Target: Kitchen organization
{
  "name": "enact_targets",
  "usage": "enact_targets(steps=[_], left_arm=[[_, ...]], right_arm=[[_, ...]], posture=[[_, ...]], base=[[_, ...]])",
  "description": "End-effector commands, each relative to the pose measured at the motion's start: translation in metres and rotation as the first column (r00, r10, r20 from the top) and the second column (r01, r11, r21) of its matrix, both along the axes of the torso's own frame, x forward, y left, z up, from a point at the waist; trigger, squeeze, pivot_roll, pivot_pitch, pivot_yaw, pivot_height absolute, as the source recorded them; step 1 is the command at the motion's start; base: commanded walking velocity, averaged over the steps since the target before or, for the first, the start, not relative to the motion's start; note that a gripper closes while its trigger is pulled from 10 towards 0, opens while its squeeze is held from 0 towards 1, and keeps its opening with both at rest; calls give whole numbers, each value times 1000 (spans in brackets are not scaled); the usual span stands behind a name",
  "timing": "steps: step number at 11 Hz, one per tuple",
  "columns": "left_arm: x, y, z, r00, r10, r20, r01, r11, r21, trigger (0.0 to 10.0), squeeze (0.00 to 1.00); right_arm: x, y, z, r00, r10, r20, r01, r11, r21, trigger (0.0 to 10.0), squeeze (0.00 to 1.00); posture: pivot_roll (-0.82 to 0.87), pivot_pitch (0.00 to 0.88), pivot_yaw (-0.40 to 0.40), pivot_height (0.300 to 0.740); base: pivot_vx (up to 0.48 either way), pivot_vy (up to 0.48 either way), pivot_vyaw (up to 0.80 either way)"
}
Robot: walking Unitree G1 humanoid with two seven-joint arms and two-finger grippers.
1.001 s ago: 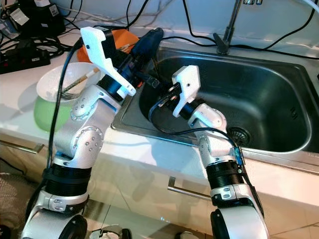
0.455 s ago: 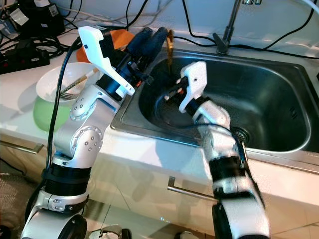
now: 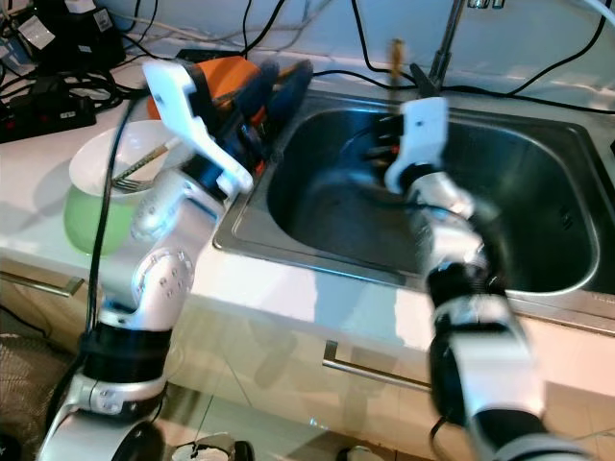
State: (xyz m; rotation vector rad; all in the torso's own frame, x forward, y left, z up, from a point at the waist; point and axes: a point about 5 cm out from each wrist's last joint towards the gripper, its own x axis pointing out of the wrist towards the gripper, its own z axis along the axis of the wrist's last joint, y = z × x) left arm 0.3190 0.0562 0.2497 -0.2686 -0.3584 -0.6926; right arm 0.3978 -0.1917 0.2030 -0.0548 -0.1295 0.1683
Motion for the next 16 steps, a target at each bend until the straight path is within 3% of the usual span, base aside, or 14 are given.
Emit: enact_targets(steps=[1, 5, 6, 8, 16], left_arm=[[3, 0, -22, 997, 24, -80, -18, 996, 84, 10000, 0], [5, -1, -51, 979, 66, -193, -26, 979, 203, 10000, 0], [3, -3, -65, 971, 68, -229, 0, 958, 286, 10000, 0], [0, -7, -78, 961, 77, -267, 25, 933, 359, 10000, 0], [-7, -7, -104, 910, 115, -398, 94, 879, 468, 10000, 0]], right_arm=[[4, -9, 7, 998, -60, 0, 60, 998, -4, 10000, 0], [7, -15, 1, 992, -114, -49, 112, 993, -38, 10000, 0], [7, -15, -7, 987, -138, -86, 134, 989, -55, 10000, 0], [6, -13, -20, 978, -157, -140, 147, 986, -76, 10000, 0], [-1, 5, -56, 951, -147, -273, 111, 984, -142, 10000, 0]], posture=[[128, 44, 31, 740], [134, 50, 20, 740], [135, 50, 19, 740], [144, 45, 8, 740], [173, 17, -9, 740]], base=[[0, 0, 0], [0, 0, 0], [0, 0, 0], [0, 0, 0], [0, 0, 0]])
